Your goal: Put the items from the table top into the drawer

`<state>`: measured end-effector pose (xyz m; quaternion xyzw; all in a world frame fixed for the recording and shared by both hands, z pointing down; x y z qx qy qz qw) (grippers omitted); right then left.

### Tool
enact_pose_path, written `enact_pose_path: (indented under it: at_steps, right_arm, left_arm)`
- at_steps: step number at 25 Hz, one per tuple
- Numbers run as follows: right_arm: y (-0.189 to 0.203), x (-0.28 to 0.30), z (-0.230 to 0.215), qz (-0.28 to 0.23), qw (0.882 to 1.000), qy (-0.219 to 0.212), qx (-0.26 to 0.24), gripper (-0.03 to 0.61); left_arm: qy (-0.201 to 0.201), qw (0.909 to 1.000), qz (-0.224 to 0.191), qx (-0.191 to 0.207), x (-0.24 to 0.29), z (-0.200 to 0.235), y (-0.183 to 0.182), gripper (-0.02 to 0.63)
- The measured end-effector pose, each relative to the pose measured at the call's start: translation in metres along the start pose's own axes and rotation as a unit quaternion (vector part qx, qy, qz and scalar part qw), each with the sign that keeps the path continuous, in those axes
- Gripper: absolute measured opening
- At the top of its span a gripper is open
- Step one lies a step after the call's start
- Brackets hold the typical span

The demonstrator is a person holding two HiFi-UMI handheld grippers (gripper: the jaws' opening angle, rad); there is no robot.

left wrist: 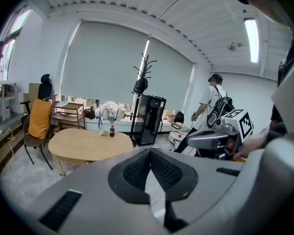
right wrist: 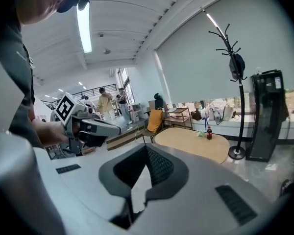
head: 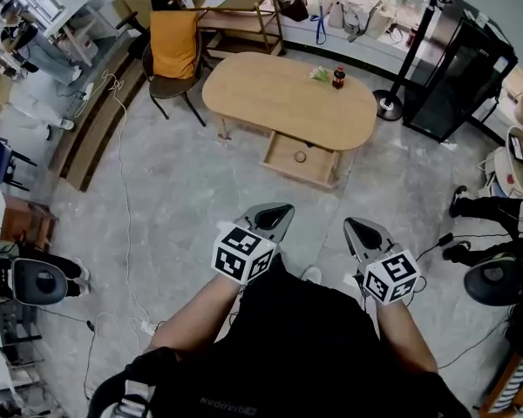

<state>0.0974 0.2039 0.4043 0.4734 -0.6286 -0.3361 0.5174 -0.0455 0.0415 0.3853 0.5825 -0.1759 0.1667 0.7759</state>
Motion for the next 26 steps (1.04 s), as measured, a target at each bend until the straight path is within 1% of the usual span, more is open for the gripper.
enact_pose_path:
  at_steps: [9,16,26]
  right_arm:
    - [0.001,-0.011,0.002,-0.004,1.0,0.004,-0.011,0.003]
    - [0.0,-0.015,0.0,-0.008,1.0,0.004,-0.013,0.003]
    - [0.003,-0.015,0.001,-0.009,1.0,0.003,-0.015,0.003]
  left_arm:
    - [0.006,0.9999,-0.007,0.008,0.003,-0.019,-0.002,0.005]
    - [0.004,0.9999,-0.009,0.012,0.006,-0.023,-0.007,0.005]
    - [0.003,0.9998,-0.009,0.015,0.005,-0.026,-0.004,0.005]
Point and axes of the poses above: the fingertips, and each gripper's own axes: x forward along the fingers, z to its left, y out of its underside, the point moved 7 cm from there along -x, backward along the fingers, and after that the axes turned 3 degrees about y, right-handed, at the moved point
